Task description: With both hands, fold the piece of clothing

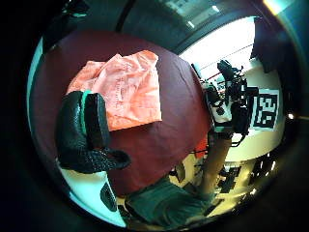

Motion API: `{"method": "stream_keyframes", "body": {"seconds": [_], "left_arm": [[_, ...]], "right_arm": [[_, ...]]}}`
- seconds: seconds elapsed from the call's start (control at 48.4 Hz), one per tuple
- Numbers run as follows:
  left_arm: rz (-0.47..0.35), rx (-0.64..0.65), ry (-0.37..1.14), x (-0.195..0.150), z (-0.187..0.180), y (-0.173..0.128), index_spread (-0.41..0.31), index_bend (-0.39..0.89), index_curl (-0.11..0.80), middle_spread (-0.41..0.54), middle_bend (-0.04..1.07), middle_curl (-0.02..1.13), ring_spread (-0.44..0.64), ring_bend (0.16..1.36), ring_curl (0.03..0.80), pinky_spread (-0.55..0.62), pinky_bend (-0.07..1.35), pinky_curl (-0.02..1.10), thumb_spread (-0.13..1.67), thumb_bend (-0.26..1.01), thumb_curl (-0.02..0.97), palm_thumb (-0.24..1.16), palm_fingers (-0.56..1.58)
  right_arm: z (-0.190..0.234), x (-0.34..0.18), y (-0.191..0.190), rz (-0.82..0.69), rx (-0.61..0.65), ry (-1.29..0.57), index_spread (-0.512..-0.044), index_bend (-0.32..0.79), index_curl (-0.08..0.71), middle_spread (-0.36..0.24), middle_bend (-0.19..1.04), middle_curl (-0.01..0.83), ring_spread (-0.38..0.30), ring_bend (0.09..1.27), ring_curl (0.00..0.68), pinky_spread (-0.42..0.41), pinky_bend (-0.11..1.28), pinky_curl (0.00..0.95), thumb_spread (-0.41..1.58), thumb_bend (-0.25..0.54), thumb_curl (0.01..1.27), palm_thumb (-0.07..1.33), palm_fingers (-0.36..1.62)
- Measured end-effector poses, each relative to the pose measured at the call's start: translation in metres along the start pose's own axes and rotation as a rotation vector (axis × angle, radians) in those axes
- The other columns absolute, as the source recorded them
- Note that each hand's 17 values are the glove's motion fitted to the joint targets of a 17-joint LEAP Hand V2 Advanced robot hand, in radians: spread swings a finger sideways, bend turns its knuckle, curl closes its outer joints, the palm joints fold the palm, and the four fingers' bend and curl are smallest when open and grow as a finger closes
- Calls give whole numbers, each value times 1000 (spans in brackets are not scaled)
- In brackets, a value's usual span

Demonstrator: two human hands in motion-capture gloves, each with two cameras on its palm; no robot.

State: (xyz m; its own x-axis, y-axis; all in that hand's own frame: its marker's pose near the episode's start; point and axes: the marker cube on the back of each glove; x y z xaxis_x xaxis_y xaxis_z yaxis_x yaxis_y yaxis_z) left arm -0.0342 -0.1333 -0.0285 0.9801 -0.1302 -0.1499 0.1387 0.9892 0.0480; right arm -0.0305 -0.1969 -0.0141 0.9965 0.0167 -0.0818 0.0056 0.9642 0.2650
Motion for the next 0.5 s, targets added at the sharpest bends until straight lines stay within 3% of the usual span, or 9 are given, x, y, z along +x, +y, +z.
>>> {"method": "stream_keyframes", "body": {"seconds": [0.041, 0.124, 0.269, 0.31, 0.393, 0.496], "left_arm": [[44, 52, 33, -1, 9, -12, -116, 170, 424, -8, 172, 371, 189, 361, 344, 231, 334, 428, 1354, -8, 383, 498, 506], [69, 91, 59, -1, 14, -21, -115, 169, 424, -6, 175, 372, 191, 362, 343, 235, 333, 428, 1350, -9, 383, 500, 507], [137, 125, 112, 16, -13, -2, -116, 169, 425, -11, 174, 374, 194, 362, 342, 239, 332, 429, 1345, -9, 383, 502, 507], [104, 142, 57, 13, -18, 0, -117, 169, 426, -11, 175, 375, 194, 363, 342, 241, 329, 429, 1344, -9, 383, 502, 506], [-5, 59, -21, 5, -20, 12, -117, 169, 426, -11, 175, 376, 195, 364, 342, 242, 328, 430, 1343, -9, 383, 503, 506], [-56, -8, -43, 2, -19, 20, -118, 170, 428, -7, 175, 377, 195, 366, 342, 245, 323, 430, 1341, -9, 382, 503, 505]], "right_arm": [[1, -1, 13, 0, -84, -19, -353, 169, 356, -32, 154, 291, 130, 209, 334, 312, 497, 343, 1368, -13, 335, 443, 351], [-6, -2, 18, 0, -90, -51, -353, 169, 356, -25, 155, 288, 131, 217, 335, 310, 497, 343, 1370, -9, 329, 448, 352], [-15, 0, 22, 12, -74, -41, -352, 175, 357, -18, 156, 284, 131, 227, 337, 308, 491, 345, 1376, -4, 324, 464, 354], [-15, 1, 20, 11, -57, -47, -353, 175, 359, -17, 152, 282, 130, 230, 339, 304, 492, 346, 1375, -3, 324, 475, 356], [-14, 2, 16, 8, -41, -63, -354, 177, 361, -16, 148, 278, 130, 234, 340, 302, 493, 349, 1373, -5, 324, 486, 353], [-14, 8, 17, 15, -39, -45, -355, 178, 365, -13, 144, 274, 130, 238, 342, 301, 496, 352, 1373, -6, 322, 501, 348]]}}
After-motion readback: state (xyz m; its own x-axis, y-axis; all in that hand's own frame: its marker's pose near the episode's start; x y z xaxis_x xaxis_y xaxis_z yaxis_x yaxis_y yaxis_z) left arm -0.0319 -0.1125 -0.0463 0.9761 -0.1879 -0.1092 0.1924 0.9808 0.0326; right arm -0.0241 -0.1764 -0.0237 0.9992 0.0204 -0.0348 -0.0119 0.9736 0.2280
